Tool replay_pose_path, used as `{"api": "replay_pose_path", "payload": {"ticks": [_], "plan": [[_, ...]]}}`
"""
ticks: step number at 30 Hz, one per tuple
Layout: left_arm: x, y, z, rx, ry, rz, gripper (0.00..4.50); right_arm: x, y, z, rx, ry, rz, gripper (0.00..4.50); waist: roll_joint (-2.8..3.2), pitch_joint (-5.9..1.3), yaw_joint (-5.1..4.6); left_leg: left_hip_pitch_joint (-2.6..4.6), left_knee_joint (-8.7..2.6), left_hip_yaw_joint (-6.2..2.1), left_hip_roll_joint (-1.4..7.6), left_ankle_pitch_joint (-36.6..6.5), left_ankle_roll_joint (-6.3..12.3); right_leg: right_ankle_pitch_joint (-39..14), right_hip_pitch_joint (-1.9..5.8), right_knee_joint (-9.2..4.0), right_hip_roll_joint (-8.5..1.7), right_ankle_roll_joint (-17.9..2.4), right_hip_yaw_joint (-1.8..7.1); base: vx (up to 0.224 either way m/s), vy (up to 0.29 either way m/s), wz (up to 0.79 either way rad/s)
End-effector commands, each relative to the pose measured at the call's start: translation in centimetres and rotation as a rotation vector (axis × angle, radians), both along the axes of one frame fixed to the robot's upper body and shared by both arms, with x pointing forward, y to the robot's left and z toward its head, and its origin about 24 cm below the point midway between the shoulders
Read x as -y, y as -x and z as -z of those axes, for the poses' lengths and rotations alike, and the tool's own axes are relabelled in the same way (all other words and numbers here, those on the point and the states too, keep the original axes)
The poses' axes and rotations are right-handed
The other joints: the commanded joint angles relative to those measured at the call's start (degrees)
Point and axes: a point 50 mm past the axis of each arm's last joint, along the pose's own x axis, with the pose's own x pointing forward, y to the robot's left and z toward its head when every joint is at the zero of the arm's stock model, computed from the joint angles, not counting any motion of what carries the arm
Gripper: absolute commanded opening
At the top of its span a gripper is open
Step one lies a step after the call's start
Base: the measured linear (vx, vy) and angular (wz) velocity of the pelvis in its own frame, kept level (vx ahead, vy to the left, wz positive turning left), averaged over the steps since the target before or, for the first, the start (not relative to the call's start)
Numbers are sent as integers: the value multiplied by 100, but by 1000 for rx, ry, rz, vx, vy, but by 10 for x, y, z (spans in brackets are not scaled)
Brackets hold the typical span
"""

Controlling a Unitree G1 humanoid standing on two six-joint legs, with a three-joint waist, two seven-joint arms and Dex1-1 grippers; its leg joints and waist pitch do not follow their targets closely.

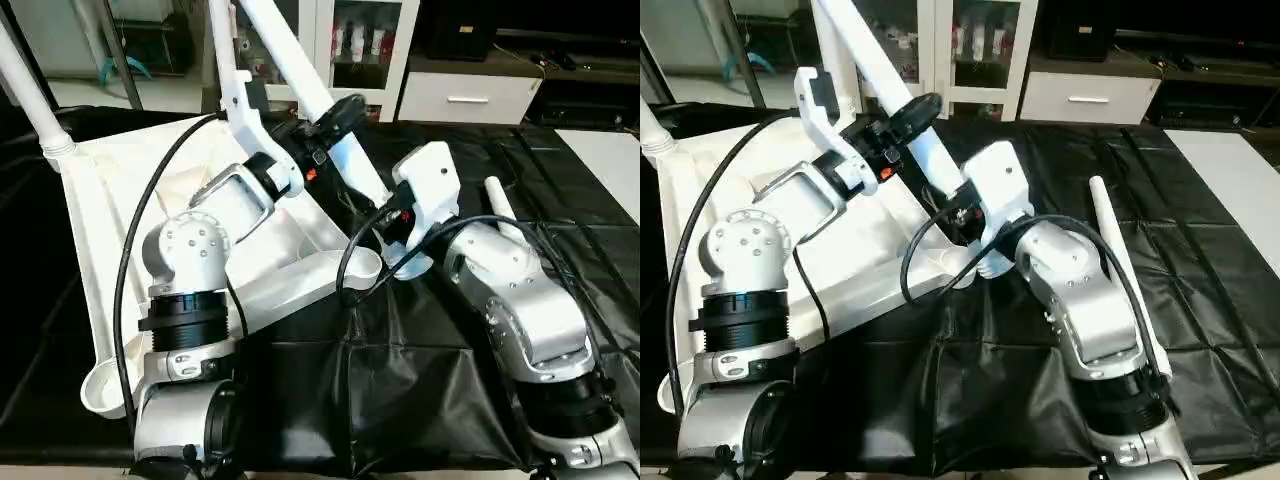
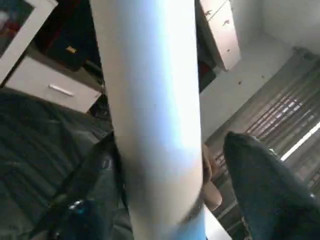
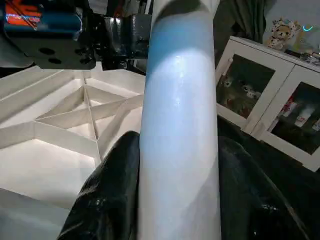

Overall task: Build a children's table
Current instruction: Pick table leg

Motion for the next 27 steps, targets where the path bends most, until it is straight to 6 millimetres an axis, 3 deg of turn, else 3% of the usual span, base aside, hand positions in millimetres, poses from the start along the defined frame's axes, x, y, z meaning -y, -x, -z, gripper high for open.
{"api": "replay_pose_path", "payload": {"ticks": [1,6,7,10,11,16,19,24,27], "plan": [[7,1,-8,1,2,33,295,-4,2,-1,22,12,-7,180,-21,-423,13,14,-371,-24,116,-795,173,-1217,365,-416,-196,-994,223,0,0,0],[6,0,-7,-20,15,25,253,-7,2,-1,46,27,-17,180,-26,-418,10,15,-369,-20,121,-765,177,-1146,362,-405,-199,-1042,225,0,0,0],[5,0,-7,-25,17,23,253,-8,2,-1,52,32,-22,180,-62,-422,11,12,-366,-16,119,-769,196,-1180,369,-409,-200,-1022,225,0,0,0],[4,0,-8,-27,24,9,229,-8,2,-1,55,36,-27,180,-44,-415,11,15,-368,-20,120,-793,198,-1239,363,-413,-200,-1002,225,0,0,0],[2,-1,-9,-29,28,-4,216,-8,2,-1,56,36,-26,180,-81,-418,7,11,-366,-15,120,-782,205,-1235,365,-413,-199,-987,227,0,0,0],[-5,-4,-9,-29,26,-46,188,-10,0,-2,59,41,-34,180,-57,-416,11,17,-367,-20,125,-738,199,-1137,358,-399,-200,-1005,227,0,0,0],[-7,-5,-9,-26,17,-59,184,-10,0,-2,59,36,-39,250,-68,-417,11,17,-363,-19,121,-707,213,-1085,365,-393,-200,-1020,229,0,0,0],[-15,-6,-13,-1,-29,-90,180,-8,-2,-6,29,-59,-43,290,-42,-413,-1,29,-373,-23,123,-763,194,-1125,362,-389,-202,-1002,230,0,0,0],[-23,-5,-13,18,-77,-80,179,4,7,-18,-60,-185,-165,325,-28,-418,9,45,-374,-29,130,-758,244,-952,373,-367,-186,-1073,231,0,0,0]]}}
